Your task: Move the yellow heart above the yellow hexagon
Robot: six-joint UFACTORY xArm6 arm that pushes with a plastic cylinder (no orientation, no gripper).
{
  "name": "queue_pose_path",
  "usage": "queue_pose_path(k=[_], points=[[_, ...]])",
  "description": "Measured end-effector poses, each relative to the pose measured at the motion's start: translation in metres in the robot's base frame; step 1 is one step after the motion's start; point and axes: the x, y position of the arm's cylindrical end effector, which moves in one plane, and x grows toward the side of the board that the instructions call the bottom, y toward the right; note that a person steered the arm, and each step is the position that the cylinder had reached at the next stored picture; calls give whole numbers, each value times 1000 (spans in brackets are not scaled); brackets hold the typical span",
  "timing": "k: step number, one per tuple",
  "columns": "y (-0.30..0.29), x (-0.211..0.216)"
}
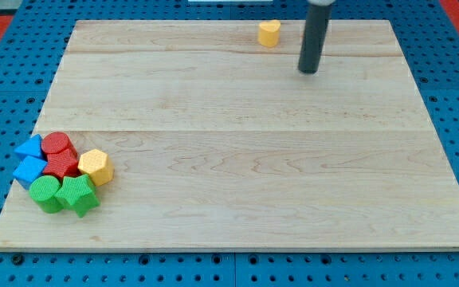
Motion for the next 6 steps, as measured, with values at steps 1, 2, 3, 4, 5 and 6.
queue_pose_path(k=[1, 2, 3, 4, 5, 6], points=[[-2, -54], [-51, -60], [-77, -65], [-61, -89], [-123, -77], [-186, -39]])
